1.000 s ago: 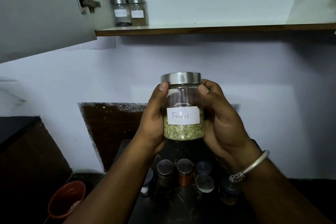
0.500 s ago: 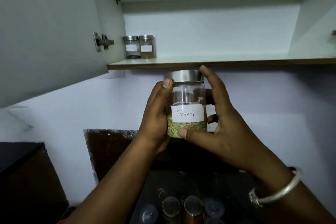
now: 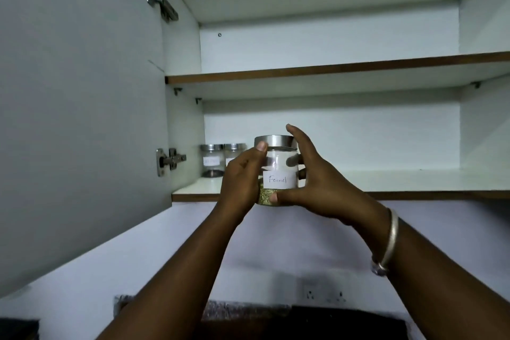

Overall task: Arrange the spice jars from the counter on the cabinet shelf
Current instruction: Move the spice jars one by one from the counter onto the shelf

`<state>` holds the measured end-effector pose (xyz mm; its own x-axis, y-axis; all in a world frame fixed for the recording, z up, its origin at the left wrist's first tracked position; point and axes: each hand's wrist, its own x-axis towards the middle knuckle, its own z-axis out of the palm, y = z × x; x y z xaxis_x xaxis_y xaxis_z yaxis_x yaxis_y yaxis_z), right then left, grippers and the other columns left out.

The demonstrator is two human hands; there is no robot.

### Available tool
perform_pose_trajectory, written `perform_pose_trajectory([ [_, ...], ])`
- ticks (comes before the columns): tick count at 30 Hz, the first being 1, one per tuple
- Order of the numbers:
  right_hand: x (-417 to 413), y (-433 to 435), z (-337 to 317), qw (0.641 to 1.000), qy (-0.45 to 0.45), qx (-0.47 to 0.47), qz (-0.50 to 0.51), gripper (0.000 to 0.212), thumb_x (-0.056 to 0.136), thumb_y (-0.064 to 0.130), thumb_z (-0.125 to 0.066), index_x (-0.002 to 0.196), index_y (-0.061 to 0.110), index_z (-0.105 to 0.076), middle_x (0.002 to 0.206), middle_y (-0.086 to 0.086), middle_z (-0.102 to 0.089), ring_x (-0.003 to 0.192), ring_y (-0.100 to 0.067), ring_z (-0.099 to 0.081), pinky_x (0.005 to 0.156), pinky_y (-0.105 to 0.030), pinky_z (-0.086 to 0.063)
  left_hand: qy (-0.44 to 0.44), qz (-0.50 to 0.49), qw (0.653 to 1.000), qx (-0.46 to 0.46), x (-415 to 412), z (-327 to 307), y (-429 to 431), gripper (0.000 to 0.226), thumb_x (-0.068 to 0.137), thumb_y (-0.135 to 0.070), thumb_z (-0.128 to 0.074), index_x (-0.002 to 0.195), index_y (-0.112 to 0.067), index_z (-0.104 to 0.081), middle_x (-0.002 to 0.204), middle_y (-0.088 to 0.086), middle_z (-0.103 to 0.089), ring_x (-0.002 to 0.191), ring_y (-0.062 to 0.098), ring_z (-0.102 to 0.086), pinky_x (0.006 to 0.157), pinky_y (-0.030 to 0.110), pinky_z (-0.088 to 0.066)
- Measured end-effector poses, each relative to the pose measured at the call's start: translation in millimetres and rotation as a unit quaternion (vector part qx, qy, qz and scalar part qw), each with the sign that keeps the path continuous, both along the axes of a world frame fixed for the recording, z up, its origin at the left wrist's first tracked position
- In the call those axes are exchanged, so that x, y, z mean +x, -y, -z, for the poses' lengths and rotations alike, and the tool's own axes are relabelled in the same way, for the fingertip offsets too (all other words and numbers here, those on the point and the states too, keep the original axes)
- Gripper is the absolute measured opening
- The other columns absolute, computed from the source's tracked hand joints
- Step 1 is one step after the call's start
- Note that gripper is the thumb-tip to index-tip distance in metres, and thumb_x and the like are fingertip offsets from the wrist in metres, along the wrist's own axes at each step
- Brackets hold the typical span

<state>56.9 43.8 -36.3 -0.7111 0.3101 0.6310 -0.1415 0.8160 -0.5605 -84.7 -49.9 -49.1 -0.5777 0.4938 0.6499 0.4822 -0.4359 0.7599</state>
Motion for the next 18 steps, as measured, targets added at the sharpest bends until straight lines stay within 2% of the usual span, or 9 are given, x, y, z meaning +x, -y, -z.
perform_pose_trajectory([
  [2, -31.3, -20.7, -17.2, 0.999, 0.023, 0.027, 0.024, 0.123, 0.066, 0.024, -0.092, 0.153, 0.05, -0.01, 0.118, 0.008, -0.048, 0.102, -0.014, -0.062, 0.082, -0.025, -0.056, -0.051, -0.084, 0.995, -0.035, -32.6, -8.5, -15.5, 0.057, 0.081, -0.08, -0.046, 0.09, -0.034, -0.079, 0.093, -0.005, -0.08, 0.088, 0.013, -0.076, 0.078, 0.036, -0.062],
  [4, -65.5, -39.5, -29.1, 0.998, 0.029, 0.045, 0.042, 0.118, 0.065, 0.018, -0.092, 0.153, 0.038, -0.015, 0.116, 0.006, -0.048, 0.104, -0.021, -0.06, 0.083, -0.031, -0.057, -0.124, -0.187, 0.97, -0.095, -67.2, -9.2, -25.8, 0.066, 0.091, -0.077, -0.035, 0.088, -0.026, -0.075, 0.09, -0.004, -0.078, 0.088, 0.017, -0.073, 0.079, 0.037, -0.057],
  [6, -101.4, -57.4, -36.2, 0.996, 0.038, 0.051, 0.059, 0.112, 0.065, 0.014, -0.092, 0.149, 0.029, -0.02, 0.122, -0.005, -0.051, 0.104, -0.026, -0.06, 0.083, -0.038, -0.061, -0.222, -0.28, 0.908, -0.22, -100.5, 0.9, -33.4, 0.055, 0.104, -0.056, -0.034, 0.084, -0.017, -0.067, 0.09, 0.003, -0.073, 0.092, 0.027, -0.07, 0.077, 0.037, -0.052],
  [8, -138.3, -76.3, -39.6, 0.992, 0.071, 0.058, 0.089, 0.108, 0.066, 0.015, -0.091, 0.147, 0.024, -0.02, 0.125, -0.014, -0.051, 0.105, -0.031, -0.061, 0.084, -0.04, -0.06, -0.29, -0.348, 0.83, -0.325, -122.9, 19.8, -42.3, 0.04, 0.105, -0.038, -0.039, 0.088, -0.016, -0.068, 0.097, 0.006, -0.072, 0.096, 0.03, -0.068, 0.075, 0.035, -0.049],
  [10, -172.6, -93.5, -39.5, 0.983, 0.118, 0.063, 0.129, 0.104, 0.069, 0.015, -0.089, 0.144, 0.021, -0.018, 0.127, -0.017, -0.045, 0.107, -0.034, -0.06, 0.087, -0.042, -0.057, -0.313, -0.394, 0.793, -0.345, -135.2, 35.7, -50.2, 0.037, 0.1, -0.034, -0.04, 0.084, -0.019, -0.07, 0.092, 0.001, -0.071, 0.088, 0.026, -0.068, 0.068, 0.031, -0.046],
  [12, -200.8, -108.4, -35.9, 0.973, 0.15, 0.061, 0.163, 0.098, 0.071, 0.012, -0.087, 0.14, 0.018, -0.017, 0.127, -0.018, -0.042, 0.107, -0.037, -0.059, 0.089, -0.044, -0.057, -0.313, -0.393, 0.793, -0.343, -141.5, 37.4, -55.4, 0.036, 0.098, -0.034, -0.039, 0.075, -0.02, -0.064, 0.085, -0.002, -0.068, 0.082, 0.023, -0.065, 0.064, 0.029, -0.043],
  [15, -235.2, -126.8, -30.4, 0.963, 0.171, 0.063, 0.2, 0.095, 0.076, 0.006, -0.081, 0.142, 0.017, -0.014, 0.13, -0.021, -0.042, 0.11, -0.038, -0.059, 0.084, -0.041, -0.056, -0.315, -0.367, 0.801, -0.352, -149.3, 31.7, -57.6, 0.035, 0.098, -0.036, -0.038, 0.074, -0.021, -0.06, 0.086, -0.003, -0.065, 0.081, 0.021, -0.061, 0.063, 0.029, -0.039],
  [18, -264.1, -140.8, -26.0, 0.961, 0.162, 0.062, 0.215, 0.099, 0.078, 0.007, -0.078, 0.149, 0.017, -0.009, 0.135, -0.023, -0.042, 0.117, -0.041, -0.058, 0.096, -0.048, -0.054, -0.329, -0.355, 0.797, -0.361, -151.5, 30.6, -58.0, 0.035, 0.098, -0.038, -0.038, 0.079, -0.022, -0.063, 0.094, -0.001, -0.065, 0.089, 0.023, -0.062, 0.068, 0.031, -0.043],
])
